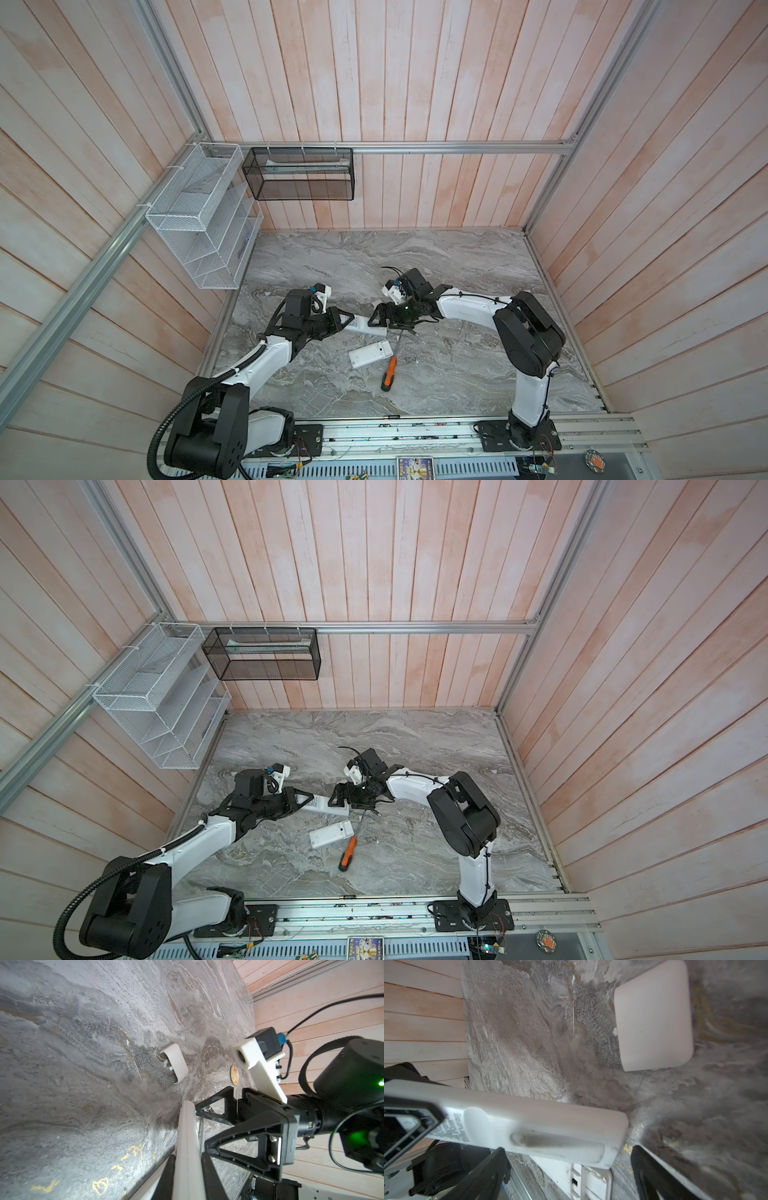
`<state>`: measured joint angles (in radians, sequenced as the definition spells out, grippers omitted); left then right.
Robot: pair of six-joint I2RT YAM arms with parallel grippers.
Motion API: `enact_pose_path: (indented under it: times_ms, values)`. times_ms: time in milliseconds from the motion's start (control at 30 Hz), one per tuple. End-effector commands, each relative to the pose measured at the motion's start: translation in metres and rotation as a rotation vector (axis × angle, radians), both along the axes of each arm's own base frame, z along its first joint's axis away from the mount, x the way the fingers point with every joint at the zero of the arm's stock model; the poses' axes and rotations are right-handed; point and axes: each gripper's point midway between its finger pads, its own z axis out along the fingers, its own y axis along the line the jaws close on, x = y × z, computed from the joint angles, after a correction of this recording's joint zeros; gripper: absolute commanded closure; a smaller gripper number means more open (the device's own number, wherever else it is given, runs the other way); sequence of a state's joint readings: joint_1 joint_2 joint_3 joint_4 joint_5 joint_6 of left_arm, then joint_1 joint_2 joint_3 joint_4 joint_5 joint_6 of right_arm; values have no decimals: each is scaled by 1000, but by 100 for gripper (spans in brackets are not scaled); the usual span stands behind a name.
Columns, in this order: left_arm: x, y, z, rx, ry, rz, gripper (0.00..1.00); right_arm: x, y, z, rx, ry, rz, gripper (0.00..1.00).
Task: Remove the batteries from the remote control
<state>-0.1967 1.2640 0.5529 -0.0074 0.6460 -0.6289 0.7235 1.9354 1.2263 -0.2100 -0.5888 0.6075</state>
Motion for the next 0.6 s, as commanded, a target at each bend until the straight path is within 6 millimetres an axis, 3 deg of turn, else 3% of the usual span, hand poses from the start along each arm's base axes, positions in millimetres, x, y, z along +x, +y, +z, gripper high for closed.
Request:
enact_pose_path:
  times_ms: [0,567]
  values:
    - [-4,4,-8,24,8,16,90,4,8,-1,20,12,-4,7]
    - [-7,3,-9,17,13,37,90,-3,10,-24,-14,65,-22,15]
